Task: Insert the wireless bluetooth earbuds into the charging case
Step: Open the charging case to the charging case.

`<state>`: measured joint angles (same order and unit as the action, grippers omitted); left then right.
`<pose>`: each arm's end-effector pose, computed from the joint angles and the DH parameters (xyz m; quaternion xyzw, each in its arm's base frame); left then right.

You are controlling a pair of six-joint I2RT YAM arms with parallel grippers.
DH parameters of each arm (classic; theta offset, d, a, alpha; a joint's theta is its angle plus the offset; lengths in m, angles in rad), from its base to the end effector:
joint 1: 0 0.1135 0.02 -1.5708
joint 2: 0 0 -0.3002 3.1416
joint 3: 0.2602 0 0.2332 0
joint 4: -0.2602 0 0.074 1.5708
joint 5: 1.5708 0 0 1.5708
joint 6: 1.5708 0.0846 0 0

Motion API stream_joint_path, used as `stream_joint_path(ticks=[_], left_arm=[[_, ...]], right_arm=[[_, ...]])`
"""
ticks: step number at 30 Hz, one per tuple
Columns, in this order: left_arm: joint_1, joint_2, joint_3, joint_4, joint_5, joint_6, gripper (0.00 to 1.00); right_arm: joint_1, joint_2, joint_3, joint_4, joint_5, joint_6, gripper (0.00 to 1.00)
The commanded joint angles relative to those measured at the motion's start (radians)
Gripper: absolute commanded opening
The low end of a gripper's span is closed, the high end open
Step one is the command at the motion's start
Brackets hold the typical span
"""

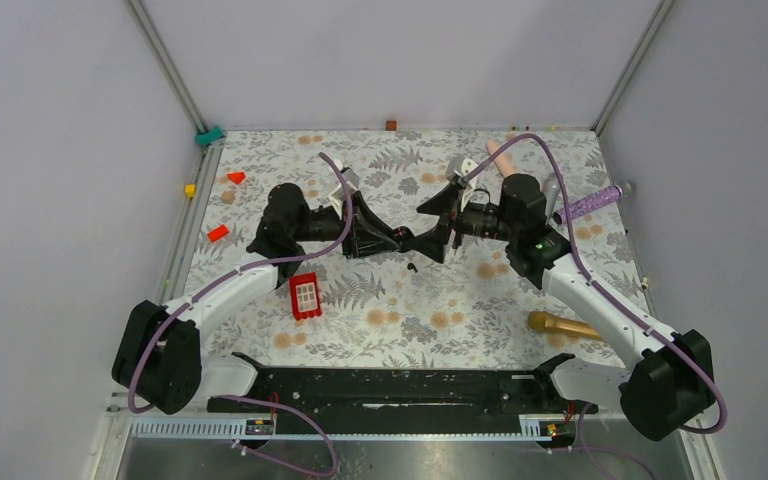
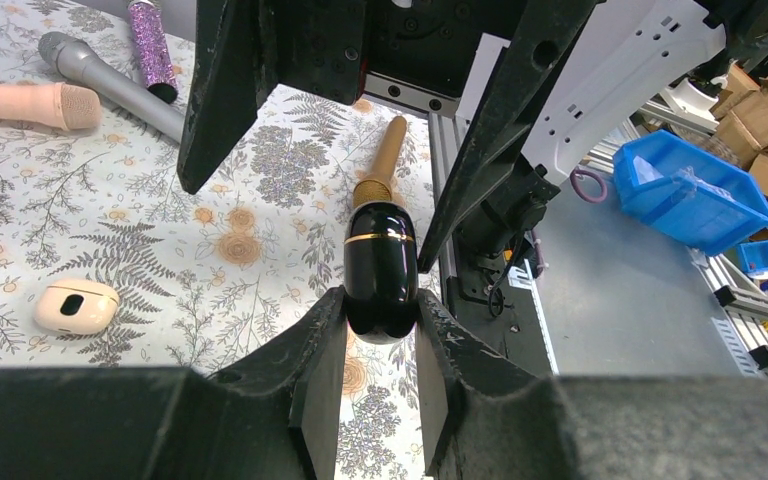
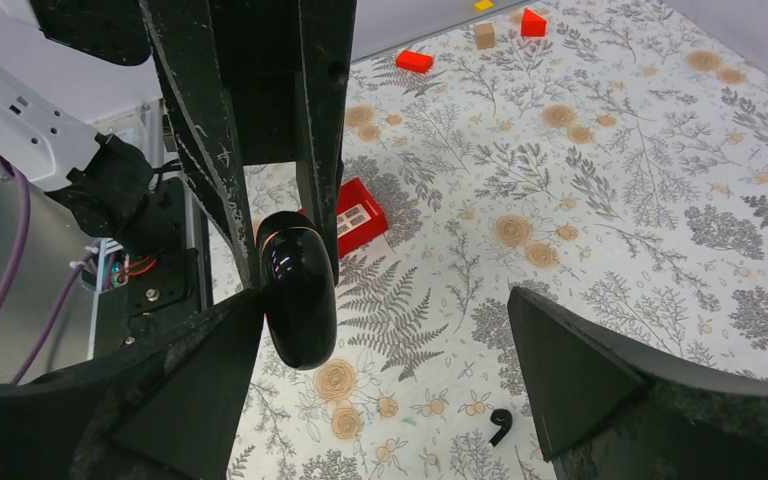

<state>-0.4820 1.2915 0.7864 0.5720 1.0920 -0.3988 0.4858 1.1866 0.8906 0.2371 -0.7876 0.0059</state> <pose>0.2099 -0.1946 0.3531 0.4032 0.5675 -0.5869 0.4134 0.2143 0.1809 0.3756 -0.4153 0.5901 0.4250 0.5465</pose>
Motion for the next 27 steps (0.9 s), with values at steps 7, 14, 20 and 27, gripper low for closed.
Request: stream_joint_path(ticks=[7, 14, 20, 27], left_arm=[[-0.011, -0.007, 0.043, 0.022, 0.067, 0.021, 0.00], [-0.012, -0.004, 0.042, 0.024, 0.068, 0.019, 0.00], [-0.012, -0.003, 0.041, 0.024, 0.066, 0.019, 0.00], [-0.012, 0.003, 0.046, 0.025, 0.066, 0.016, 0.00]], right_arm=[[-0.014, -0.068, 0.030, -0.062, 0.128, -0.171, 1.00], [-0.021, -0.081, 0.068, -0.122, 0.130, -0.189, 1.00], [-0.021, -0.079, 0.074, -0.135, 0.170, -0.201, 1.00], [-0.023, -0.104, 0.133, -0.223, 0.124, -0.201, 0.99]])
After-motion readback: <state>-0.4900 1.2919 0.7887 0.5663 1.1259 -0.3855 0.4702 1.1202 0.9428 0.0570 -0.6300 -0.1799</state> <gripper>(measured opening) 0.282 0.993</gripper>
